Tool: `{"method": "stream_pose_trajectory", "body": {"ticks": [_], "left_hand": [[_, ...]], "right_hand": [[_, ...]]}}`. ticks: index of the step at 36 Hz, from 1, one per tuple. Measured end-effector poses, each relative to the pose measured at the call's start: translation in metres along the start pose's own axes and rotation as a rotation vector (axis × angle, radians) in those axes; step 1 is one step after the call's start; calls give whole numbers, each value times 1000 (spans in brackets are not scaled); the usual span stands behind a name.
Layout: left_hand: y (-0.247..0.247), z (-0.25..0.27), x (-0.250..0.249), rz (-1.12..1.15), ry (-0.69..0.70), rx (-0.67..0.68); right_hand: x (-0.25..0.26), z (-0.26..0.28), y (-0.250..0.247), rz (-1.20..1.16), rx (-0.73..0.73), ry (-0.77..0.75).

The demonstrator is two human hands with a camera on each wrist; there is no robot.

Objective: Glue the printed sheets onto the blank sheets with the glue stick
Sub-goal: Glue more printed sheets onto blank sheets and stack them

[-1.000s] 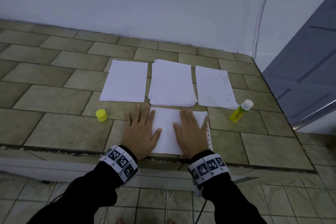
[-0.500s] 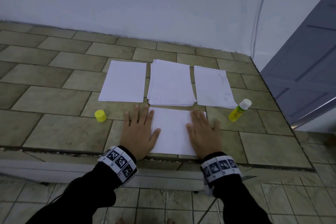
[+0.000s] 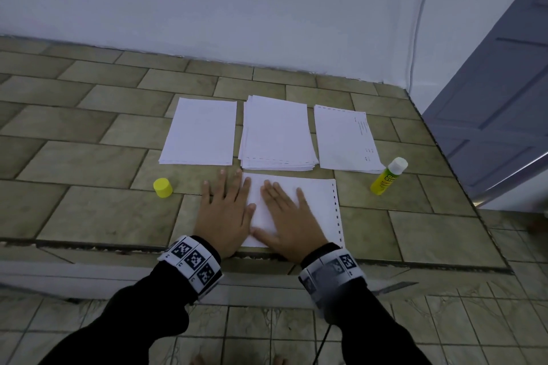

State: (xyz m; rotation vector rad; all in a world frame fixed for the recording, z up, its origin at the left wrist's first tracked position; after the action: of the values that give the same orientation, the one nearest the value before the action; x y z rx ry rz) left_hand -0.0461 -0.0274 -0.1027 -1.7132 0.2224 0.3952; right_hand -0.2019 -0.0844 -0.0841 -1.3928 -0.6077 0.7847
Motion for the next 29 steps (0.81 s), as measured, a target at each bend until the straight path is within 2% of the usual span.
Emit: {"method": "stream_pose_trajectory", "body": {"ticks": [4,11,15,20,22,25,29], "left_hand": [[-1,0,1,-5,-12,-1],[-2,0,0,13,-53,15],[-3,0,-1,29,-56,17],[-2,0,-2,16,-63,27],[-3,0,-3,18,-63,30],[-4,-1,-1,15,-63,29],[-3,-1,0,23,-63,40]], "right_hand": [[-20,11,1,44,35,10],[-64,40,-1,55,89,215],[-50,32,-4,79,55,271],[-5,7,1,-28,-17,134],[-1,2,5,-31,-26,126],[-17,7,6,0,-21,186],[-62,26,9,2,46,346]]}}
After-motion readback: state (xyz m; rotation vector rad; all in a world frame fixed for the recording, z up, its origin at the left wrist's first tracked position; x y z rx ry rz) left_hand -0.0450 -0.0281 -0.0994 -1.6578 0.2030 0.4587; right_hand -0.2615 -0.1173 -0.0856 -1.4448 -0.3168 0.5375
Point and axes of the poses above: each hand's wrist, its own z-axis away from the middle knuckle, its own y-axis out of the palm, x = y × z, the point moved 1 cm from there along -z, towards the middle knuckle, and after that the axes turned 14 degrees about z, right-handed, at the moved point
